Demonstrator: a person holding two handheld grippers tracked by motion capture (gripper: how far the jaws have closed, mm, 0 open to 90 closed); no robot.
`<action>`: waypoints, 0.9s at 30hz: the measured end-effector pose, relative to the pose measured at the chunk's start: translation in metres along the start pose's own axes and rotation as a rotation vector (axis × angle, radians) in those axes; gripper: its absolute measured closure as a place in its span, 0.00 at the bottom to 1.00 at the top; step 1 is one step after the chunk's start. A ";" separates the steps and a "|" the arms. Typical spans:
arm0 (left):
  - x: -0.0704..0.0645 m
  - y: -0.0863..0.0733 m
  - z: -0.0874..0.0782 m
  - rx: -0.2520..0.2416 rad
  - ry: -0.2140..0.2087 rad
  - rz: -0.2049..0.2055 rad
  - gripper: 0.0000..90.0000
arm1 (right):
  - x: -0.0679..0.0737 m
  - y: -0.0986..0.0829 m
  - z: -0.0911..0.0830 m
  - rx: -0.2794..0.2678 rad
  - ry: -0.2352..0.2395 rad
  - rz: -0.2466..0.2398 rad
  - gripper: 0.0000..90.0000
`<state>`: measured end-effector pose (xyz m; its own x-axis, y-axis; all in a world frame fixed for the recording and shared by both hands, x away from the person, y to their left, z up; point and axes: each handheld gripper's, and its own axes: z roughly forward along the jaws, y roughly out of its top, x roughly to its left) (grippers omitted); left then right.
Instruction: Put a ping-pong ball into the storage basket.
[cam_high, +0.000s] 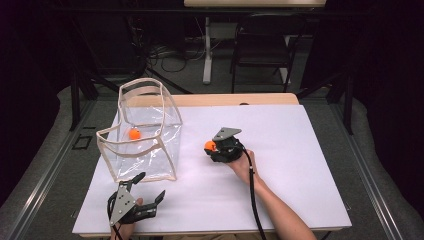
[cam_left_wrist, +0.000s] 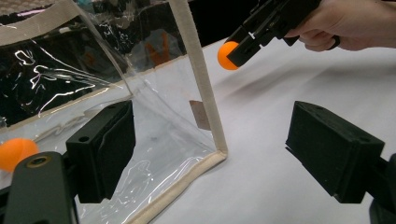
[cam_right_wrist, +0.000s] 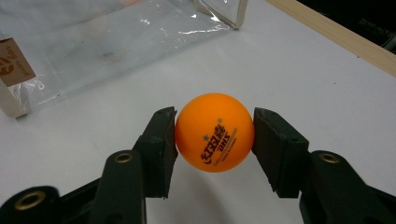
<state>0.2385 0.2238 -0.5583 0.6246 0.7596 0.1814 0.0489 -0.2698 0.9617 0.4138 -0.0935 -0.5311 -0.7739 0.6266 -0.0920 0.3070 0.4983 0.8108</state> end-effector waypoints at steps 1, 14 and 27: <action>0.000 0.000 0.000 0.000 0.000 0.000 0.17 | 0.000 0.000 0.000 -0.003 -0.001 0.001 0.56; 0.000 0.000 0.000 0.002 -0.003 0.002 0.17 | 0.002 0.002 -0.004 -0.027 0.001 -0.003 0.56; 0.000 0.000 0.000 0.002 -0.003 0.001 0.17 | 0.005 0.005 -0.010 -0.057 -0.004 -0.015 0.56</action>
<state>0.2385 0.2240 -0.5582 0.6272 0.7573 0.1819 0.0500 -0.2723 0.9609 0.4064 -0.0941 -0.5219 -0.7756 0.6222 -0.1065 0.2634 0.4722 0.8412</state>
